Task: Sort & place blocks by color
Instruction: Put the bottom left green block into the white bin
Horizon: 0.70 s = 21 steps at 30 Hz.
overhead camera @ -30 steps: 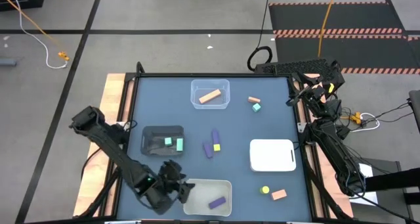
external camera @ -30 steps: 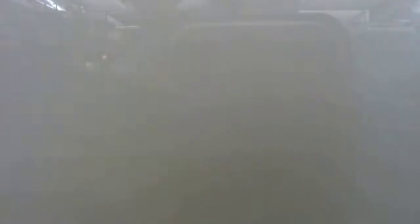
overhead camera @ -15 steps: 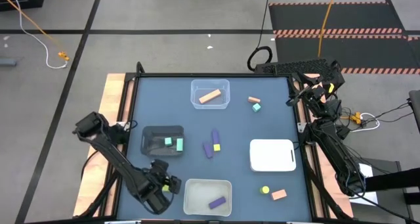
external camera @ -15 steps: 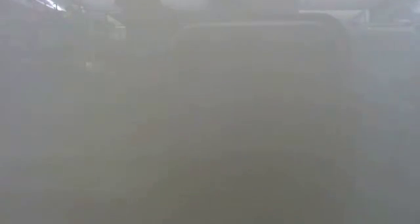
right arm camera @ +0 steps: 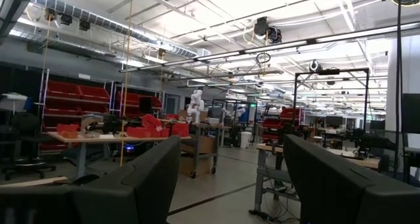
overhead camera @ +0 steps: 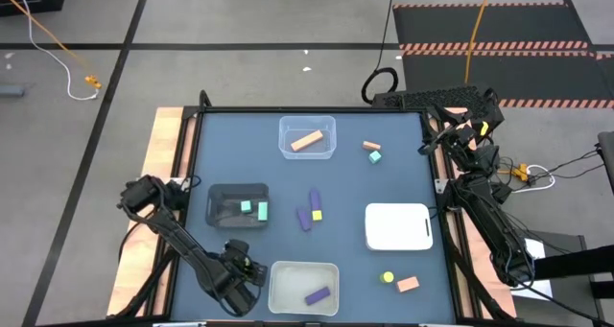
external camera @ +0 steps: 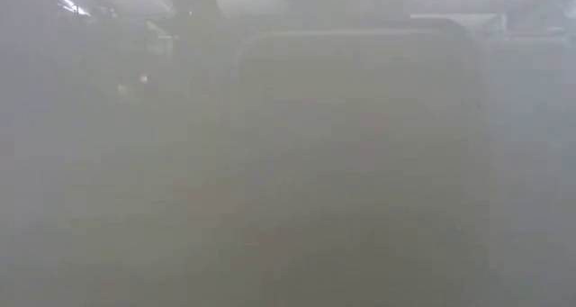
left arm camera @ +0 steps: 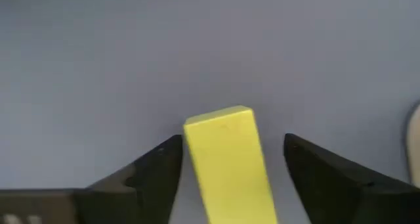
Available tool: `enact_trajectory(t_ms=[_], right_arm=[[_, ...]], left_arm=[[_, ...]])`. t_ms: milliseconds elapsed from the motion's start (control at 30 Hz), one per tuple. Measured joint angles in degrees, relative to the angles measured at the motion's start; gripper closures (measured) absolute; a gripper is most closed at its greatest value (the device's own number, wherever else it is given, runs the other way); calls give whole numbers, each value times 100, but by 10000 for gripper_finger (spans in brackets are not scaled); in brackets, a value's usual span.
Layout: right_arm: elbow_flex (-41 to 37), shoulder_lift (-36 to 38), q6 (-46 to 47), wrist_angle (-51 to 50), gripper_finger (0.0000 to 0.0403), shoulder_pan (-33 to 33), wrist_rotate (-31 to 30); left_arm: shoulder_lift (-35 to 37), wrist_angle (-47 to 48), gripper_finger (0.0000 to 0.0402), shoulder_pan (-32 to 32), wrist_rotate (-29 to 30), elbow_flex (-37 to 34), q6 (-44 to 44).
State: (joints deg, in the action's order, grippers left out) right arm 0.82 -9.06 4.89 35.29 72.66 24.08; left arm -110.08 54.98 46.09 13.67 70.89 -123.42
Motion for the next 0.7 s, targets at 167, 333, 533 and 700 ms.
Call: enact_trajectory(t_ms=[167, 333, 533, 700], right_arm=[[-1, -2, 0, 0, 140, -1, 0], [0, -2, 0, 0, 140, 0, 0], [-1, -1, 0, 0, 140, 0, 0], [0, -2, 1, 1, 140, -1, 0]], left_arm=[[-33, -1, 253, 0, -33, 0, 32], [-11, 69, 269, 0, -35, 0, 135], [94, 166, 269, 0, 115, 16, 185], [364, 520, 269, -4, 293, 118, 287]])
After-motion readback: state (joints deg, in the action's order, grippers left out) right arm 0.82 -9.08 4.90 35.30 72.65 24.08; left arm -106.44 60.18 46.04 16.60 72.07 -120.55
